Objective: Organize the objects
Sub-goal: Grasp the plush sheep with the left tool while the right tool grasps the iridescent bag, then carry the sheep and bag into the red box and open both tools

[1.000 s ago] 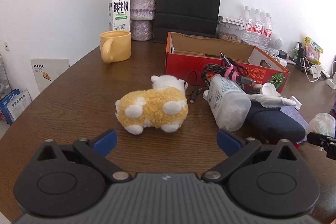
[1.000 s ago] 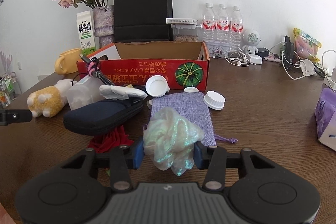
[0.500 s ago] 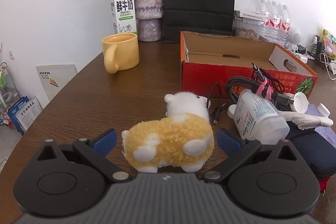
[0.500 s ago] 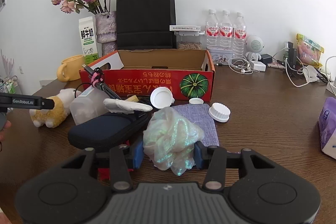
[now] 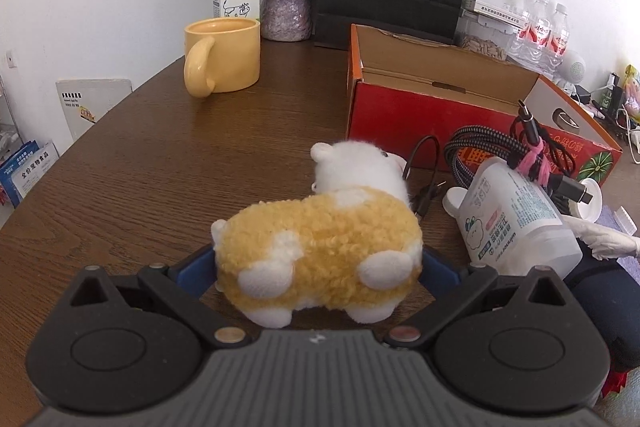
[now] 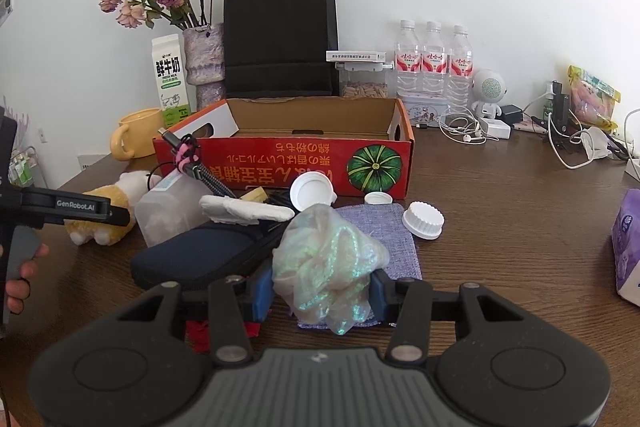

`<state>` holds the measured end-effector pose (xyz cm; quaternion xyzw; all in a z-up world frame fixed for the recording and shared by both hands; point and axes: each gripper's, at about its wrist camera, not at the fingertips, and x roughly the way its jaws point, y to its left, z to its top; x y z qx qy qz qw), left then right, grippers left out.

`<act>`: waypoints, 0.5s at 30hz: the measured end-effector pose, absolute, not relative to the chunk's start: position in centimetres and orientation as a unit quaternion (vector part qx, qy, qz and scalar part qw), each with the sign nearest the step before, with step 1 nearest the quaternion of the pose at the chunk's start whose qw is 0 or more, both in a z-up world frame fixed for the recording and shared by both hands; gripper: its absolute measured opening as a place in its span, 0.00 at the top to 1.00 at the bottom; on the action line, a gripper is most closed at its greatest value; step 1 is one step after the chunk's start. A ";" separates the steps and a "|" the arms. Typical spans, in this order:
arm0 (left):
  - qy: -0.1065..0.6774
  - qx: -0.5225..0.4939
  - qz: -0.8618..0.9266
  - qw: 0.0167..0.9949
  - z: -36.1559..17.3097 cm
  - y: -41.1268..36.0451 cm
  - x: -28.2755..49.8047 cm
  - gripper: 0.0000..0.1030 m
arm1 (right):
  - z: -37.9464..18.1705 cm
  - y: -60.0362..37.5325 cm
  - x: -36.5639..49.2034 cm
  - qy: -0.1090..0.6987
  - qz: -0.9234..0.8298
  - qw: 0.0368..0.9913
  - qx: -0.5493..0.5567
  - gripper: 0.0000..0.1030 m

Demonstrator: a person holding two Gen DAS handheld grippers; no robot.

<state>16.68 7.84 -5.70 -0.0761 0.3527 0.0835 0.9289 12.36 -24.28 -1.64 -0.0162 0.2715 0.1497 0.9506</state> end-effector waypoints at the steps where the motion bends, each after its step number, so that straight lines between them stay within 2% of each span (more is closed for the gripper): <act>1: 0.356 -0.086 0.084 0.927 -5.9 8.0 16.7 0.00 | -1.6 -24.3 12.4 0.271 0.150 0.951 -0.016 0.56; 8: 0.342 -0.096 0.097 0.930 -5.9 8.1 15.6 0.12 | -1.6 -24.4 12.2 0.270 0.147 0.951 -0.015 0.55; 15: 0.295 -0.078 0.103 0.947 -4.3 7.8 12.7 0.12 | -1.4 -24.6 12.2 0.266 0.148 0.953 -0.014 0.55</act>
